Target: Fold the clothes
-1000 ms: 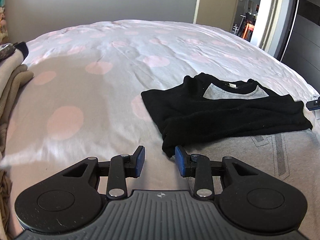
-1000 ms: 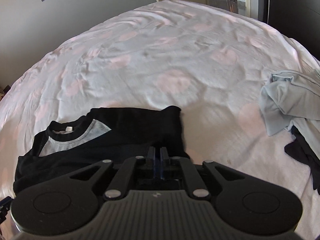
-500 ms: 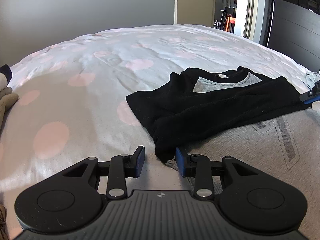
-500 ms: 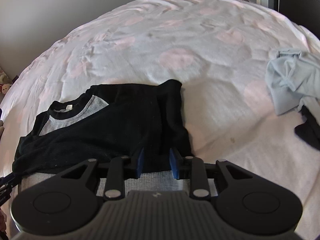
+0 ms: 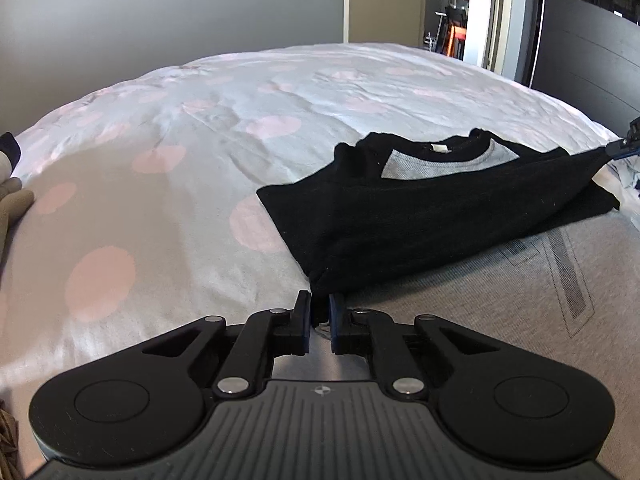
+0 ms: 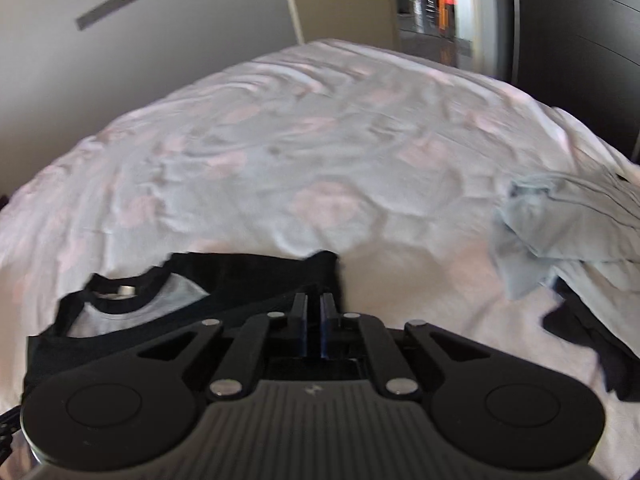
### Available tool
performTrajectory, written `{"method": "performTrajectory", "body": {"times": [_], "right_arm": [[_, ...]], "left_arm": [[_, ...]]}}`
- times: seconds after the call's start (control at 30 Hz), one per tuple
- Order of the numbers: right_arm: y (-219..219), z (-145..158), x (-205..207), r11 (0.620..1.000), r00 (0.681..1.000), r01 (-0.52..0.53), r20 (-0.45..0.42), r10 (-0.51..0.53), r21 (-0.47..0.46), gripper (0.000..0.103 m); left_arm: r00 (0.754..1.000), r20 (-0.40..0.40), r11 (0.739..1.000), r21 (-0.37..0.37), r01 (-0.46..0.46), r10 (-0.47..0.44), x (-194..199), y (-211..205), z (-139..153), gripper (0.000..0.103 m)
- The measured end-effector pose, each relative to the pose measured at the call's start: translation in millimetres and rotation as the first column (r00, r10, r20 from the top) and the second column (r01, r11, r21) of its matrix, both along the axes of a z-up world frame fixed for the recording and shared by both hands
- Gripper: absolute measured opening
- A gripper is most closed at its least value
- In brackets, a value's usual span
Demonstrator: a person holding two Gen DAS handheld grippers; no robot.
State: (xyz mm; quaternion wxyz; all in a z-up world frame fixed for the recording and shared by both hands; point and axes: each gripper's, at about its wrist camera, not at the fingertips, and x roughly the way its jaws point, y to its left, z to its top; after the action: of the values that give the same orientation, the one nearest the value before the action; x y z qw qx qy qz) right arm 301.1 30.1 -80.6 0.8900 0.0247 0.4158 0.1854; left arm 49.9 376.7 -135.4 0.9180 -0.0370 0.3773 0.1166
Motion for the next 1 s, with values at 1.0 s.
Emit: {"method": "performTrajectory", "body": {"times": [1.0], "right_arm": [[18, -30, 49, 0.991, 0.991, -0.132, -0.003, 0.132, 0.018, 0.031]], "left_arm": [[0.969, -0.041, 0.940, -0.237, -0.246, 0.243, 72, 90, 19, 0.047]]}}
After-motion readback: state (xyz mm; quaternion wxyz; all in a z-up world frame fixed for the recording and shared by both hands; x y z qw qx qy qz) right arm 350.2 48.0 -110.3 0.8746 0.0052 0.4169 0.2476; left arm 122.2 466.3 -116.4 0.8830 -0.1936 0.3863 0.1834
